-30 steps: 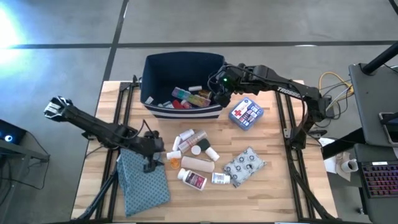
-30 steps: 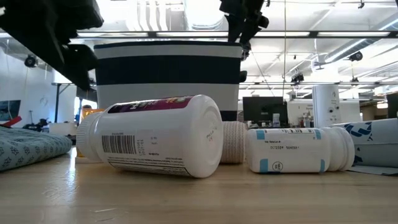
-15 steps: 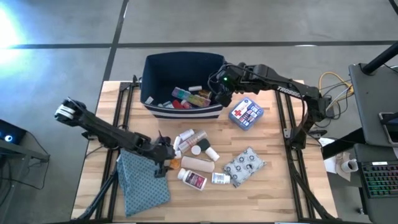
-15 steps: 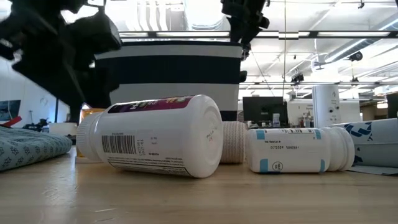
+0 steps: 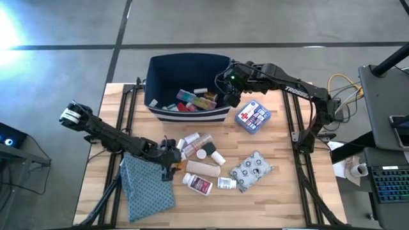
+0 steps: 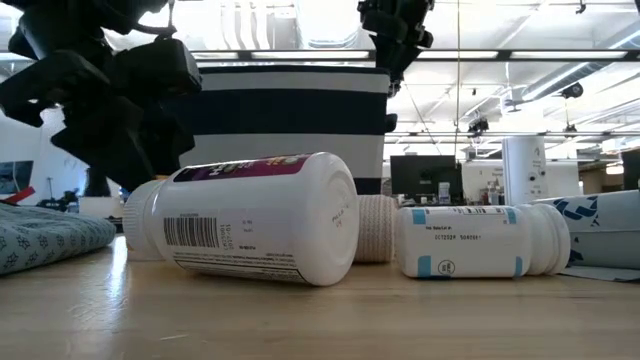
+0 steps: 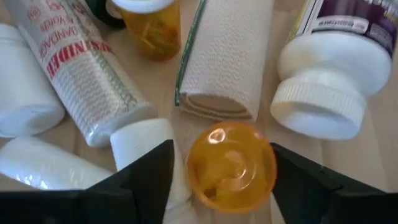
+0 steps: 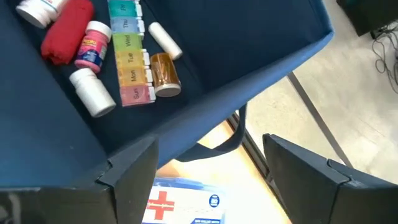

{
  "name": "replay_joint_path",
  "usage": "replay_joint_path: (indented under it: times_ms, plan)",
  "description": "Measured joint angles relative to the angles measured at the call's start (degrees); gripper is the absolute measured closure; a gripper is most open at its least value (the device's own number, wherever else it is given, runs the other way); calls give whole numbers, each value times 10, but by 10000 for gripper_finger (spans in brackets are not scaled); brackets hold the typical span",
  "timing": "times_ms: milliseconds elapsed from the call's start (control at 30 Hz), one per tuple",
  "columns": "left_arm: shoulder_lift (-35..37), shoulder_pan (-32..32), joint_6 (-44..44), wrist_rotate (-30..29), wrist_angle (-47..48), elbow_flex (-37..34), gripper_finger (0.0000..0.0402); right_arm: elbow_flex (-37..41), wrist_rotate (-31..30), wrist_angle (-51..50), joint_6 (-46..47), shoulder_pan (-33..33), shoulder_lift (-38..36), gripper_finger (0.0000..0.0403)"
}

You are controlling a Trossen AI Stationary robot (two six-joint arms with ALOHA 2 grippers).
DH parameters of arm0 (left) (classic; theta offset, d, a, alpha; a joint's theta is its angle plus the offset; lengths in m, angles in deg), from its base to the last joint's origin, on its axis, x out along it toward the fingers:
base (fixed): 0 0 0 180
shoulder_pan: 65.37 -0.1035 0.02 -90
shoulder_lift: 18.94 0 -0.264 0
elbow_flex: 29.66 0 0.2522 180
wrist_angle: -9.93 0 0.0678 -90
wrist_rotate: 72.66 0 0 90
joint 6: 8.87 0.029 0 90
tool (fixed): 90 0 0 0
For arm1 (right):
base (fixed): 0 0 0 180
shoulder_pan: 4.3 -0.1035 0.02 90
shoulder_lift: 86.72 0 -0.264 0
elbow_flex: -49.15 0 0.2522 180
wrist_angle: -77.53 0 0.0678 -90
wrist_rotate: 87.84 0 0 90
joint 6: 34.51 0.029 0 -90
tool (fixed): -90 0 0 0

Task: Pick & place medical supplies in basket/bin
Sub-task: Put the orange pill bottle into the blue bin

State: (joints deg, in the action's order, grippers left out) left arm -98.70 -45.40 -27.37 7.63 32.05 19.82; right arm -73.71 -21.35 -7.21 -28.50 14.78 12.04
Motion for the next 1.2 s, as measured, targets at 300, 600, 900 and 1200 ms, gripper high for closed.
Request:
replay_joint_path:
  times_ms: [300,600,900,1200]
  plan:
    - [20,0,-74,25,71,20,247,0,0,5,-30,25,0,120]
    - [122,-1,-126,28,327,155,237,0,28,40,-71,52,0,127]
    - [195,-55,-145,-58,417,367,236,0,105,105,-109,85,0,138]
    - [190,-166,10,-255,416,487,236,0,122,150,-116,91,-4,140]
